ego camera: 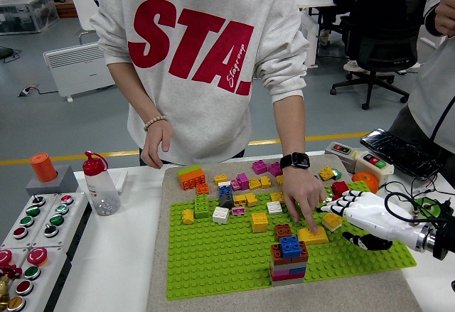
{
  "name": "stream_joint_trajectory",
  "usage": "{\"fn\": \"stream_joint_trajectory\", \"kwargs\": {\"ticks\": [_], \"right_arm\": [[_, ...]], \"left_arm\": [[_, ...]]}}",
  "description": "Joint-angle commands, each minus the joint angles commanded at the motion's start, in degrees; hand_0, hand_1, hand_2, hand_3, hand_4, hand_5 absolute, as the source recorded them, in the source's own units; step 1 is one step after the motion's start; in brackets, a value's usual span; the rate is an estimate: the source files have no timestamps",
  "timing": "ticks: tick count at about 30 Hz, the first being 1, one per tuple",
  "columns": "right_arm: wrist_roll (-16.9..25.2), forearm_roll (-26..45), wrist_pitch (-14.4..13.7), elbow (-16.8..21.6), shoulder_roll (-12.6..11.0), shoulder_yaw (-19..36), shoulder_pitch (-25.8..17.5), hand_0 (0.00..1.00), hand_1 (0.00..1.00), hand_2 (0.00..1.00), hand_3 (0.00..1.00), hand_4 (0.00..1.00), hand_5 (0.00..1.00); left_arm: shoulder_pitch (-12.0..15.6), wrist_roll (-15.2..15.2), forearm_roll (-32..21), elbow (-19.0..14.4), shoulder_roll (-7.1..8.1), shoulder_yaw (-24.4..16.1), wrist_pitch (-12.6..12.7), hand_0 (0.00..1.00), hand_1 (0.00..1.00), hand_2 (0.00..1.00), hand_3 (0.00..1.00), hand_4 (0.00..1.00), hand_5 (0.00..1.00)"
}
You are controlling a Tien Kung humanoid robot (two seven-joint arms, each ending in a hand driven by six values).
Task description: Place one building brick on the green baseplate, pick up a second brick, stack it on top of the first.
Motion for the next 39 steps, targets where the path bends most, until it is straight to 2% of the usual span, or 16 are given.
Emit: {"fn": "stream_joint_trajectory", "kwargs": {"ticks": [6, 18, 27, 35, 39], "right_arm": [[0.4, -0.1, -0.6, -0.9, 0.3, -0.2, -0.2, 0.843, 0.820, 0.881, 0.913, 0.563, 0.017], [0.2, -0.3, -1.3, -0.5, -0.6, 1.9, -1.4, 0.842, 0.815, 0.879, 0.912, 0.548, 0.014], [-1.7, 0.8, -0.7, 2.5, -2.9, 10.5, -5.7, 0.839, 0.805, 0.877, 0.909, 0.539, 0.007], [-6.6, 2.2, 1.7, 5.8, -4.5, 19.5, -11.4, 0.835, 0.790, 0.861, 0.891, 0.520, 0.002], [-8.9, 3.1, 3.8, 7.2, -5.2, 23.5, -13.7, 0.835, 0.790, 0.861, 0.891, 0.520, 0.002]], "left_arm": [[0.0, 0.0, 0.0, 0.0, -0.03, 0.0, 0.0, 0.664, 0.686, 0.698, 0.577, 0.298, 0.998], [-0.2, 0.0, -0.2, 0.0, -0.02, 0.0, 0.0, 0.665, 0.687, 0.699, 0.576, 0.298, 0.998], [-0.3, 0.0, -0.1, 0.0, -0.05, -0.2, 0.0, 0.665, 0.686, 0.698, 0.576, 0.299, 0.998], [0.0, 0.0, 0.3, 0.0, -0.10, -0.4, 0.0, 0.665, 0.686, 0.699, 0.576, 0.299, 0.998], [0.1, 0.0, 0.5, 0.0, -0.13, -0.6, 0.0, 0.665, 0.686, 0.699, 0.576, 0.299, 0.998]]}}
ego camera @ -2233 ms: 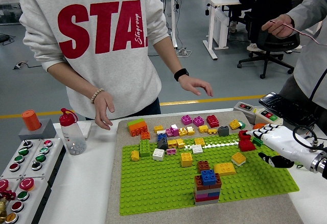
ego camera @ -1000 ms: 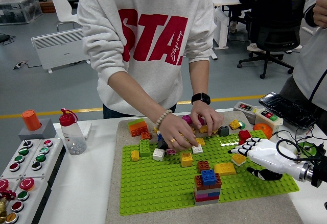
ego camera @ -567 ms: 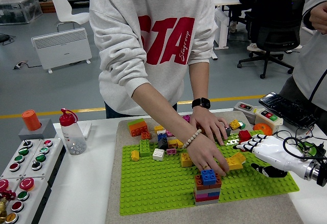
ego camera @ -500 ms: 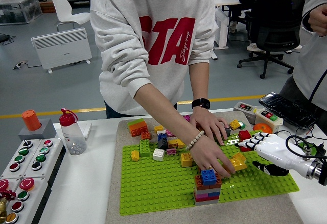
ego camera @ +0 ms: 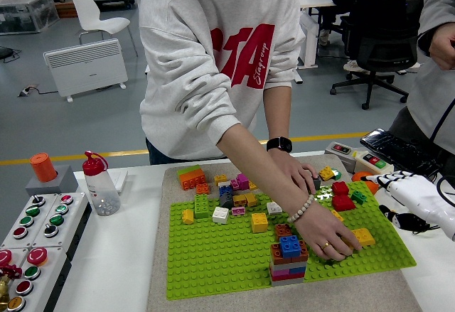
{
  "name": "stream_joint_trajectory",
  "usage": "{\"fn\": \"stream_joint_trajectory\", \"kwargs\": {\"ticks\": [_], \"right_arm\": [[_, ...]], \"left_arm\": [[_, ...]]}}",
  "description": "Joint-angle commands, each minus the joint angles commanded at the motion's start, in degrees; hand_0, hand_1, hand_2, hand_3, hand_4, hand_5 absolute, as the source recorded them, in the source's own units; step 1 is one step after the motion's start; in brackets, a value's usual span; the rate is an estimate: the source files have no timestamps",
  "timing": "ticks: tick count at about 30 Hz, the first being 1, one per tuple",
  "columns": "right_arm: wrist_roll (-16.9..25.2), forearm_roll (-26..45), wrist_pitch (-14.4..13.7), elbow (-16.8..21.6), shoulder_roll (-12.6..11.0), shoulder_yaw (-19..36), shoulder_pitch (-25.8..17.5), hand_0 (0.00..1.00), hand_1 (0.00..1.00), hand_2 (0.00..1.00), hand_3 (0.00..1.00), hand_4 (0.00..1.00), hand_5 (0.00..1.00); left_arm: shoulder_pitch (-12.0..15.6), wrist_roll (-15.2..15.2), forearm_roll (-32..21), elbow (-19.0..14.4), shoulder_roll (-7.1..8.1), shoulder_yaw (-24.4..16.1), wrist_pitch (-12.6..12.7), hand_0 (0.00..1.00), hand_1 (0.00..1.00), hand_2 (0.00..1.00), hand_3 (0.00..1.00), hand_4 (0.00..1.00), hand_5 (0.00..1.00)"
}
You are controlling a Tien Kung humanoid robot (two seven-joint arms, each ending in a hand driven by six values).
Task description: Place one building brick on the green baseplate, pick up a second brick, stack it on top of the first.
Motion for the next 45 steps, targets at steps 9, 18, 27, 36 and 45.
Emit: {"fn": "stream_joint_trajectory", "kwargs": {"ticks": [9, 18, 27, 36, 45], "right_arm": [[-9.8, 7.2, 5.7, 7.4, -1.6, 4.7, -4.8, 0.797, 0.760, 0.808, 0.832, 0.538, 0.041], [-13.2, 11.5, 7.1, 13.0, -1.2, 3.2, -5.5, 0.782, 0.755, 0.778, 0.784, 0.682, 0.239], [-14.3, 3.8, 6.7, 11.9, 0.0, -2.3, -2.9, 0.792, 0.750, 0.760, 0.747, 0.731, 0.292], [-15.0, 0.0, 8.3, 10.2, 0.9, -6.7, -0.2, 0.799, 0.755, 0.778, 0.768, 0.741, 0.307], [-15.2, -0.5, 8.0, 7.1, 2.6, -7.8, 1.1, 0.801, 0.762, 0.807, 0.807, 0.738, 0.326]], "left_arm": [[0.5, 0.1, 0.6, 0.0, -0.08, -0.4, 0.0, 0.665, 0.686, 0.699, 0.578, 0.299, 0.998], [1.0, 0.3, 1.3, 0.0, -0.08, -0.7, -0.1, 0.664, 0.687, 0.699, 0.576, 0.299, 0.998], [0.9, 0.2, 1.1, 0.0, -0.09, -0.8, -0.1, 0.664, 0.686, 0.699, 0.576, 0.298, 0.998], [0.7, 0.3, 0.9, 0.0, -0.07, -0.5, -0.1, 0.664, 0.686, 0.699, 0.575, 0.298, 0.998], [0.6, 0.4, 0.8, 0.0, -0.11, -0.3, -0.2, 0.664, 0.686, 0.699, 0.576, 0.297, 0.998]]}}
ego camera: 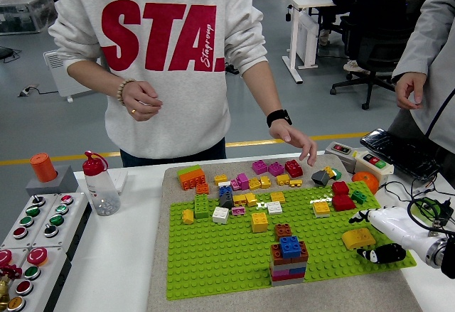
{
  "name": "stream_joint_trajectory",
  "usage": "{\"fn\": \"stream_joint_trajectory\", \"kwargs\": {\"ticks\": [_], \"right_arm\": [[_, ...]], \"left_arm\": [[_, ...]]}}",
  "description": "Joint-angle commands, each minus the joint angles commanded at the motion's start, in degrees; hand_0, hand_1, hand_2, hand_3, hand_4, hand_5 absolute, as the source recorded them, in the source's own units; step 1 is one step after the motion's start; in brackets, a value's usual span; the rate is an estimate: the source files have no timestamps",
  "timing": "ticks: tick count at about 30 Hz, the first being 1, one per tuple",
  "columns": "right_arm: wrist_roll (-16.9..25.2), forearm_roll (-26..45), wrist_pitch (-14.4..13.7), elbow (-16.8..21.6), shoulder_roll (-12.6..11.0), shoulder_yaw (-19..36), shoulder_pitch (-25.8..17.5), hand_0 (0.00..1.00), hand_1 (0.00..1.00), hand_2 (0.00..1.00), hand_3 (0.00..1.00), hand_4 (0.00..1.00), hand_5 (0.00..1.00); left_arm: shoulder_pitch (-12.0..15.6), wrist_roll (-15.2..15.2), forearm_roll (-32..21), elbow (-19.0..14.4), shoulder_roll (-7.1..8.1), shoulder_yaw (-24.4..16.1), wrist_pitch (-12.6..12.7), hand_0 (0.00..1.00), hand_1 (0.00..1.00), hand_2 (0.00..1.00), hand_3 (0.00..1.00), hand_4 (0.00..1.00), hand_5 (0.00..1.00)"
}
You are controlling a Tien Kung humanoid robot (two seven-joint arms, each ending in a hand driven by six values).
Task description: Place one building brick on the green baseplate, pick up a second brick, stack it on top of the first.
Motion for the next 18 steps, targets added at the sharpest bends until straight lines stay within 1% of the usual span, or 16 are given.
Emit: {"fn": "stream_joint_trajectory", "kwargs": {"ticks": [3, 4, 15, 16, 18], "right_arm": [[0.0, -0.3, -0.2, -1.1, 0.6, 0.0, 0.3, 0.801, 0.762, 0.807, 0.807, 0.738, 0.326], [-0.1, -0.5, -0.3, -1.5, 0.8, -0.1, 0.4, 0.801, 0.762, 0.806, 0.800, 0.700, 0.319], [0.2, -0.2, -0.6, -4.6, 2.5, -0.1, 1.0, 0.803, 0.763, 0.801, 0.799, 0.689, 0.321], [0.2, -0.1, -0.7, -4.8, 2.6, -0.1, 1.0, 0.802, 0.763, 0.798, 0.793, 0.628, 0.309], [0.3, 0.0, -0.6, -5.2, 2.9, -0.1, 1.0, 0.802, 0.763, 0.798, 0.793, 0.628, 0.309]], "left_arm": [[0.0, 0.0, -0.1, 0.0, 0.00, 0.1, 0.0, 0.664, 0.686, 0.699, 0.576, 0.297, 0.998], [0.1, 0.0, -0.1, 0.0, 0.00, 0.1, 0.0, 0.664, 0.686, 0.699, 0.578, 0.297, 0.998], [0.1, 0.0, -0.2, 0.0, 0.09, 0.3, 0.0, 0.664, 0.685, 0.698, 0.577, 0.298, 0.998], [0.1, 0.0, -0.2, 0.0, 0.11, 0.3, 0.0, 0.664, 0.685, 0.699, 0.577, 0.300, 0.998], [0.0, 0.0, -0.1, 0.0, 0.13, 0.3, -0.1, 0.664, 0.685, 0.699, 0.577, 0.300, 0.998]]}}
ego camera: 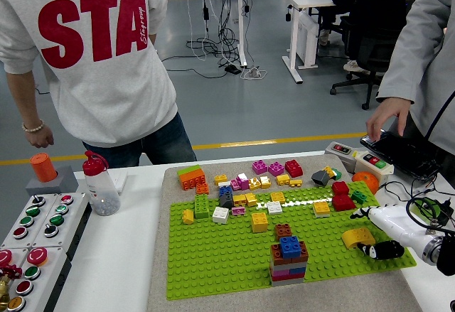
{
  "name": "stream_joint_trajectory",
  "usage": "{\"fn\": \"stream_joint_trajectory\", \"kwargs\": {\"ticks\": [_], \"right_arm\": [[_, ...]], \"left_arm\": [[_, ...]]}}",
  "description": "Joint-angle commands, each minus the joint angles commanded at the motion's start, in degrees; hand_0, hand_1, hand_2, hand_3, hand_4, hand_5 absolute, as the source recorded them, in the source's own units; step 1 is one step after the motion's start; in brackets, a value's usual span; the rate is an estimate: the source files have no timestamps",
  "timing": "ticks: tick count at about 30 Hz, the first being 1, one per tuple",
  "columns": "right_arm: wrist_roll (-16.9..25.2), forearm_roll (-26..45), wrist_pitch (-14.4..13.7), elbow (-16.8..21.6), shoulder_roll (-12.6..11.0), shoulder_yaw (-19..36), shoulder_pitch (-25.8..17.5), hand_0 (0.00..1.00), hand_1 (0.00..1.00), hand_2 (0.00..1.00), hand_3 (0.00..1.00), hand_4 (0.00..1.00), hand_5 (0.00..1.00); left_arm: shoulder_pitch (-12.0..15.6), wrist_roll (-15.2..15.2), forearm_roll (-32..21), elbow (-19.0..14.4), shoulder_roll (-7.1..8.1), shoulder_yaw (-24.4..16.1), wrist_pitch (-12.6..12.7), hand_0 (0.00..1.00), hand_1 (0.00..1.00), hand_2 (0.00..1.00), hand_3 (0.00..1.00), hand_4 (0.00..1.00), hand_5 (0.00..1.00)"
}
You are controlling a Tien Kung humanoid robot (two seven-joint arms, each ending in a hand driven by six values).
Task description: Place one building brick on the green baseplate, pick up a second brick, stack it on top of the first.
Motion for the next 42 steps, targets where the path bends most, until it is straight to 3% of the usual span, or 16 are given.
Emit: {"fn": "stream_joint_trajectory", "kwargs": {"ticks": [9, 10, 16, 42], "right_arm": [[0.2, 0.5, 0.7, -1.2, 0.3, -0.2, 0.3, 0.802, 0.763, 0.787, 0.781, 0.629, 0.315], [0.2, 0.5, 0.7, -1.3, 0.3, -0.2, 0.3, 0.792, 0.744, 0.748, 0.763, 0.582, 0.283], [1.1, 1.0, 0.4, -1.8, 0.4, -0.4, 0.4, 0.778, 0.718, 0.727, 0.727, 0.561, 0.272], [2.4, 0.2, -1.4, -2.0, 0.6, -0.9, -0.5, 0.720, 0.709, 0.738, 0.670, 0.501, 0.235]], "left_arm": [[-0.2, 0.0, -0.1, 0.0, 0.02, 0.0, 0.0, 0.664, 0.684, 0.699, 0.576, 0.300, 0.998], [-0.2, 0.0, -0.2, 0.0, 0.02, 0.1, 0.0, 0.665, 0.684, 0.699, 0.577, 0.300, 0.998], [-0.2, 0.1, -0.1, 0.0, -0.04, 0.0, 0.1, 0.665, 0.684, 0.699, 0.578, 0.301, 0.998], [0.7, 0.1, 0.1, 0.0, -0.05, 0.0, 0.1, 0.665, 0.684, 0.699, 0.577, 0.300, 0.998]]}}
